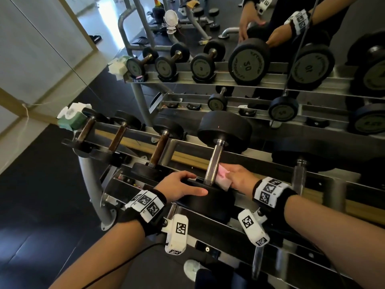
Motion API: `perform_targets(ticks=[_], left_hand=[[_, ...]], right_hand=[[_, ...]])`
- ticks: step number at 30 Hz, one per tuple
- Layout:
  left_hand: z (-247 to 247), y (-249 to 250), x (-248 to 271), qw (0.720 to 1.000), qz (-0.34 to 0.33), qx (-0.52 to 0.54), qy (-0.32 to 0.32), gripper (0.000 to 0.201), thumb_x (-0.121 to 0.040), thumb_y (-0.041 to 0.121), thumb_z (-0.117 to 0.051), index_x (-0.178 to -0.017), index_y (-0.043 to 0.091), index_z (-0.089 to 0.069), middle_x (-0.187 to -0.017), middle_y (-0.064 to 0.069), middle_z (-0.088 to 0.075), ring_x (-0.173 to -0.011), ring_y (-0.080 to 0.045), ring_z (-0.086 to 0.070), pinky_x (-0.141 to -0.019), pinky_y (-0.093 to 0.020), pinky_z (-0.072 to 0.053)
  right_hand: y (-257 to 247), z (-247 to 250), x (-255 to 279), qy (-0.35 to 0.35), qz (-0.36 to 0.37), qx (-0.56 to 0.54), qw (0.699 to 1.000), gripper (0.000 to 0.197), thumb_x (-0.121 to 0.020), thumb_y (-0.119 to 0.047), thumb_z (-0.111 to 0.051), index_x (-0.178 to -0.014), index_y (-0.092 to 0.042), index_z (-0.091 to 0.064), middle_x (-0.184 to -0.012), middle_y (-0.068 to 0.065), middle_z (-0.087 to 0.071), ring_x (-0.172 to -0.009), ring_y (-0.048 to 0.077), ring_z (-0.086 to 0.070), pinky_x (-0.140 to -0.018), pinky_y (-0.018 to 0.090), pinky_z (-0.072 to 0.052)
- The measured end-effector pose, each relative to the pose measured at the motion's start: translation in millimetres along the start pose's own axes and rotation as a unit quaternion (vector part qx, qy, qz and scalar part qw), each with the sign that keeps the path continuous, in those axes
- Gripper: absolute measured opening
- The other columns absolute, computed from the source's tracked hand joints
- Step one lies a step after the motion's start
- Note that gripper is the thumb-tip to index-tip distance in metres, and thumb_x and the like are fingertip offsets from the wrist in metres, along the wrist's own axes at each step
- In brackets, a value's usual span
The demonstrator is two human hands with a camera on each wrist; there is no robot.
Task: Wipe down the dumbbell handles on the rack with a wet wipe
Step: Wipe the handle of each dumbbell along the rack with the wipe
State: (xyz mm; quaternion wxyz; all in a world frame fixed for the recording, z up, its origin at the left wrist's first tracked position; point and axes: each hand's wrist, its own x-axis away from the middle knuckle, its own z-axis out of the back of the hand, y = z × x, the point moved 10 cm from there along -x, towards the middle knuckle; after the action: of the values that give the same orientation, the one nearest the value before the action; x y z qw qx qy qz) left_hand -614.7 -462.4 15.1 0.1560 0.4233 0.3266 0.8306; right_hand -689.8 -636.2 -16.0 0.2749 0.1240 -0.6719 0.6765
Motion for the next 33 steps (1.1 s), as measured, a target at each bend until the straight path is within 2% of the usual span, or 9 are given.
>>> perform_targets(ticks=[3, 5, 8, 11, 16, 18, 23, 26, 33], left_hand=[[-1, -1, 0, 1.0, 0.0, 0.0, -0.007, 0.08, -0.057, 0.054, -0.089, -0.129, 0.034, -0.061, -0.112, 0.01, -0.069, -0.099, -0.005, -0.068, -0.08, -0.02, -0.056], [-1, 1, 1, 1.0, -0.002, -0.004, -0.009, 0.08, -0.056, 0.055, -0.089, -0.128, 0.035, -0.06, -0.112, 0.011, -0.068, -0.098, -0.004, -0.067, -0.073, -0.015, -0.054], [0, 3, 1, 1.0, -0.003, -0.01, -0.007, 0.082, -0.054, 0.058, -0.088, -0.128, 0.037, -0.06, -0.111, 0.013, -0.067, -0.099, -0.003, -0.066, -0.071, -0.013, -0.052], [1, 3, 0, 1.0, -0.009, -0.011, 0.001, 0.088, -0.046, 0.062, -0.087, -0.126, 0.035, -0.062, -0.112, 0.011, -0.068, -0.1, -0.005, -0.067, -0.081, -0.02, -0.055], [3, 2, 0, 1.0, -0.015, -0.001, 0.01, 0.074, -0.056, 0.051, -0.091, -0.123, 0.034, -0.065, -0.108, 0.011, -0.071, -0.089, 0.001, -0.07, -0.069, -0.012, -0.054], [3, 2, 0, 1.0, -0.012, -0.005, 0.009, 0.073, -0.057, 0.052, -0.091, -0.123, 0.035, -0.064, -0.108, 0.011, -0.07, -0.092, -0.001, -0.069, -0.067, -0.011, -0.053], [3, 3, 0, 1.0, -0.01, -0.011, -0.002, 0.074, -0.056, 0.055, -0.09, -0.123, 0.037, -0.064, -0.109, 0.014, -0.069, -0.095, -0.001, -0.068, -0.066, -0.01, -0.052], [2, 3, -1, 1.0, -0.009, -0.016, -0.004, 0.072, -0.059, 0.054, -0.089, -0.124, 0.037, -0.063, -0.111, 0.013, -0.068, -0.098, -0.003, -0.066, -0.069, -0.013, -0.052], [1, 1, 0, 1.0, -0.012, -0.002, -0.002, 0.066, -0.058, 0.053, -0.09, -0.117, 0.037, -0.067, -0.11, 0.01, -0.07, -0.098, -0.007, -0.068, -0.076, -0.02, -0.058]], right_hand=[[-8, 14, 4, 0.025, 0.001, -0.071, 0.997, 0.023, -0.097, -0.012, -0.054, -0.095, -0.026, -0.072, -0.105, 0.008, -0.07, -0.106, 0.028, -0.063, -0.104, 0.05, -0.046], [-15, 30, -1, 0.087, 0.007, -0.122, 0.989, 0.023, -0.099, -0.014, -0.052, -0.107, -0.023, -0.071, -0.103, 0.004, -0.068, -0.104, 0.025, -0.062, -0.103, 0.045, -0.046], [-27, 29, -9, 0.123, 0.011, -0.15, 0.981, 0.037, -0.102, -0.007, -0.041, -0.137, -0.01, -0.055, -0.125, 0.011, -0.061, -0.118, 0.028, -0.057, -0.109, 0.042, -0.04], [-18, 13, -13, 0.101, -0.008, -0.194, 0.976, 0.035, -0.103, -0.007, -0.04, -0.134, -0.008, -0.056, -0.133, 0.019, -0.058, -0.123, 0.034, -0.056, -0.11, 0.049, -0.04], [-8, -3, -4, 0.044, -0.009, -0.19, 0.981, 0.032, -0.102, -0.001, -0.037, -0.107, -0.008, -0.067, -0.089, 0.003, -0.076, -0.079, 0.011, -0.072, -0.068, 0.023, -0.056], [-10, -6, 2, 0.031, -0.006, -0.174, 0.984, 0.034, -0.099, 0.007, -0.038, -0.1, -0.01, -0.068, -0.088, 0.003, -0.073, -0.075, 0.008, -0.071, -0.063, 0.019, -0.055], [-5, 5, 18, 0.009, -0.032, -0.159, 0.987, 0.044, -0.097, 0.01, -0.036, -0.125, -0.013, -0.062, -0.111, 0.009, -0.069, -0.103, 0.023, -0.066, -0.082, 0.033, -0.057], [-13, 28, 9, 0.094, -0.013, -0.227, 0.969, 0.044, -0.099, 0.008, -0.036, -0.133, -0.01, -0.057, -0.125, 0.015, -0.062, -0.116, 0.032, -0.06, -0.099, 0.048, -0.051], [-22, 11, -4, 0.086, 0.049, -0.117, 0.988, 0.034, -0.102, -0.011, -0.048, -0.131, -0.021, -0.063, -0.127, 0.005, -0.062, -0.11, 0.019, -0.06, -0.108, 0.037, -0.043]])
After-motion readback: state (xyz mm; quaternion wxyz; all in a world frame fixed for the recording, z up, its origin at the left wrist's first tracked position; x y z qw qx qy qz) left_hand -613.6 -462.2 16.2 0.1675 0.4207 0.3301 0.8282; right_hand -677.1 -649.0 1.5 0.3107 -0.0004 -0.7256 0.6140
